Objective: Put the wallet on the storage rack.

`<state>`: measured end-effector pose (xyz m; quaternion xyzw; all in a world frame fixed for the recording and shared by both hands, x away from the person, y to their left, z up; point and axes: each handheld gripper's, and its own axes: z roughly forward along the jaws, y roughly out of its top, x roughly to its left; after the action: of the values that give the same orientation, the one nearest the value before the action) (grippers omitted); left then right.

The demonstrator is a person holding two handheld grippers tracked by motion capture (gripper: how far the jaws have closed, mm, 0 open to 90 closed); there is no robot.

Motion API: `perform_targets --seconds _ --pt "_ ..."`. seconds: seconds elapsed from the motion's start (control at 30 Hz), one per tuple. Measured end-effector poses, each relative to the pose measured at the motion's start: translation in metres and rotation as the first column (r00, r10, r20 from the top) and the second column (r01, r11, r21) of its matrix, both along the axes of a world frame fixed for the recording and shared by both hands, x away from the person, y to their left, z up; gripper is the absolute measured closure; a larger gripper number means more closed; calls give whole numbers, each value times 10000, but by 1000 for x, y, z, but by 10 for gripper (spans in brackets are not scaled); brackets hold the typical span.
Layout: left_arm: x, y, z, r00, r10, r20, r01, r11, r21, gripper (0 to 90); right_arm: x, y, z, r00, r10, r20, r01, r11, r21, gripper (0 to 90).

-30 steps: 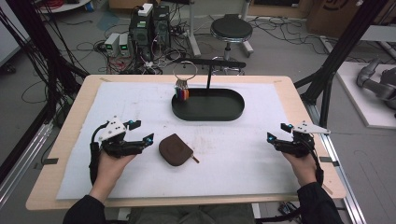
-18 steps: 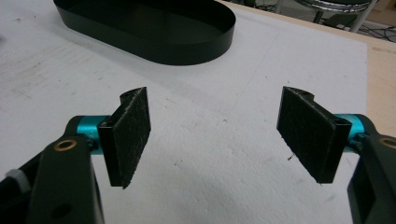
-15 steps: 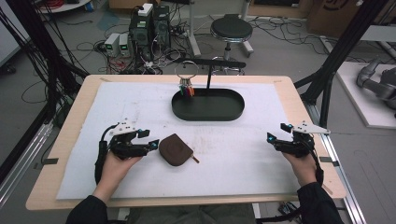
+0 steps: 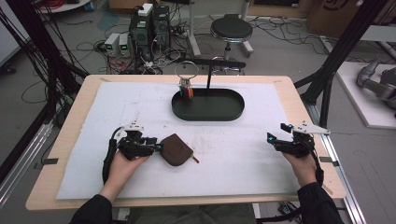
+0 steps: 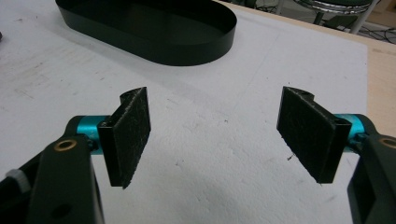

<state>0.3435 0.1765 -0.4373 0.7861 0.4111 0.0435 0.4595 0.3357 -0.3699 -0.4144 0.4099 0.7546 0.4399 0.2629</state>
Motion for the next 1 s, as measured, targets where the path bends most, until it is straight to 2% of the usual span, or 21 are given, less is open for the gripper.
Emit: perform_targets --seconds 0.03,0.1,0.13,0.23,0.27,0.33,0.4,0.43,0.47,0.5,0.57,0.67,0.7,0.73,0.8,0.83,0.87,0.9,0.93,0.97,1.0 --pt "1 0 0 10000 -6 -62 5 10000 -72 536 0 0 0 10000 -16 8 16 10000 9 266" --pt "1 0 -1 9997 -196 -144 192 9995 -248 620 0 0 0 10000 -15 -10 15 10000 -1 265" --pt "0 -1 0 9994 -353 -62 350 9989 -323 661 0 0 0 10000 -18 -9 18 10000 4 266" --pt "-1 -3 0 9991 -408 69 409 9989 -221 683 0 1 0 10000 -40 -20 40 10000 12 266" --pt "0 -2 -1 9990 -445 -31 443 9978 -485 716 0 1 0 10000 -24 0 24 10000 2 266" --pt "0 -2 -2 9989 -472 -8 471 9971 -606 749 0 1 0 10000 -34 -8 34 10000 12 266" --pt "0 -2 -1 9985 -542 112 548 9965 -630 783 0 0 0 10000 -18 34 17 10000 18 266" --pt "-1 -2 1 9978 -588 310 611 9949 -805 795 0 0 0 10000 -32 39 32 10000 12 265" --pt "-1 -2 1 9978 -588 310 611 9949 -805 806 0 0 0 10000 -35 34 35 10000 19 266" --pt "-2 -2 2 9969 -644 460 688 9925 -1009 819 0 0 0 10000 -35 33 35 10000 23 266" --pt "-2 -3 3 9963 -638 577 701 9909 -1146 825 0 0 0 10000 -34 29 34 10000 22 266" --pt "-4 -8 11 9903 -889 1072 1020 9871 -1234 844 0 0 0 10000 -25 57 25 10000 31 266" --pt "-4 -8 11 9903 -889 1072 1020 9871 -1234 847 0 0 0 10000 -26 72 26 10000 45 266" --pt "-6 -13 16 9836 -1058 1458 1228 9860 -1131 850 0 0 1 10000 -41 45 40 10000 62 266" --pt "-8 -20 22 9746 -1250 1860 1458 9840 -1025 855 0 0 1 9999 -35 102 34 10000 75 266" --pt "-9 -23 25 9704 -1339 2010 1579 9815 -1084 857 -1 0 2 10000 -21 71 20 9999 126 266" --pt "-9 -23 25 9704 -1339 2010 1579 9815 -1084 858 -1 1 3 9999 5 133 -7 9999 154 266" --pt "-10 -27 27 9666 -1438 2119 1698 9794 -1097 858 -2 1 4 9999 42 155 -44 9998 185 266" --pt "-11 -30 29 9619 -1550 2252 1805 9787 -975 859 -2 2 5 9999 78 149 -81 9997 228 266" --pt "-14 -38 32 9493 -1804 2576 2053 9760 -731 859 -2 4 6 9997 145 211 -150 9996 242 266" --pt "-14 -38 32 9493 -1804 2576 2053 9760 -731 859 -2 4 6 9997 145 211 -150 9996 242 266"
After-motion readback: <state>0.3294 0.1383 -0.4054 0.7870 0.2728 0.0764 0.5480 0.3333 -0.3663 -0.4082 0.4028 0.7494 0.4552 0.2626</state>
